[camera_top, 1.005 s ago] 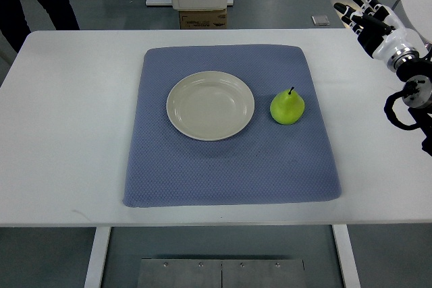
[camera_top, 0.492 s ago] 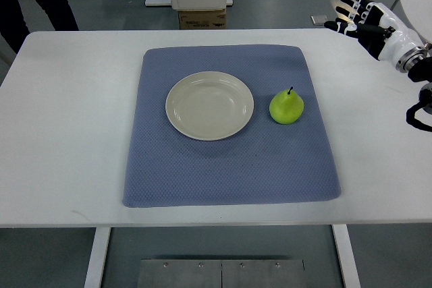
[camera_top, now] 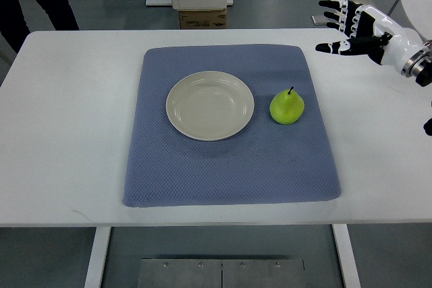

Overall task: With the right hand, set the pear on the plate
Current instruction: 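Move the open right hand toward the green pear, then close the right hand fingers around the green pear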

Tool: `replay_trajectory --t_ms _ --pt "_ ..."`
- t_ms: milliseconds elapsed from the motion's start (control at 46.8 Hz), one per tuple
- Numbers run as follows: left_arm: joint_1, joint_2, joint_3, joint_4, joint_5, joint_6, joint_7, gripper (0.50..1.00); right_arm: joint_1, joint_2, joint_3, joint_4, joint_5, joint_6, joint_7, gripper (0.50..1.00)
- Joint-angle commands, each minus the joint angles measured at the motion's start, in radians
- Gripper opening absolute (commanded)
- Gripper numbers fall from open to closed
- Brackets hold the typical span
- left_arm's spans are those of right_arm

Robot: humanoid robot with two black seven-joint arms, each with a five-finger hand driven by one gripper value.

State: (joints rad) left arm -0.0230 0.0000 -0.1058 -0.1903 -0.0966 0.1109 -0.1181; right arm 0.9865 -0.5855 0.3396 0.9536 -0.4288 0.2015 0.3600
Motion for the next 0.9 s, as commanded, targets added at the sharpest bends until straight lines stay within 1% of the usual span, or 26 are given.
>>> replay_trajectory --t_ms 0,64,214,321,406,556,663,876 --pt "0.0 0.0 -0.002 0.0 0.0 0.0 0.0 1.0 0.0 -0.007 -0.025 0.019 -0.018 -0.02 0.002 1.0" --pt "0.0 0.0 0.0 0.0 0.0 0.0 0.0 1.0 0.0 -0.007 -0.034 0.027 -0.022 -0.027 0.002 1.0" --pt "0.0 0.0 0.0 0.0 0.0 0.0 0.0 1.0 -0.002 0.001 -0.051 0.028 -0.057 -0.04 0.011 0.981" --pt "0.0 0.0 0.0 0.0 0.0 0.0 0.0 1.0 -0.003 0.007 -0.088 0.028 -0.07 -0.085 0.026 0.968" --pt "0.0 0.0 0.0 0.0 0.0 0.0 0.0 1.0 -0.003 0.015 -0.137 0.028 -0.071 -0.134 0.045 0.968" --pt "0.0 0.0 -0.002 0.0 0.0 0.0 0.0 1.0 -0.002 0.036 -0.244 0.027 -0.071 -0.214 0.095 0.968" --pt "0.0 0.0 0.0 0.0 0.0 0.0 0.0 1.0 -0.003 0.061 -0.289 0.027 -0.073 -0.246 0.115 0.966" --pt "0.0 0.0 0.0 0.0 0.0 0.001 0.0 1.0 -0.006 0.09 -0.332 0.022 -0.073 -0.289 0.129 0.968"
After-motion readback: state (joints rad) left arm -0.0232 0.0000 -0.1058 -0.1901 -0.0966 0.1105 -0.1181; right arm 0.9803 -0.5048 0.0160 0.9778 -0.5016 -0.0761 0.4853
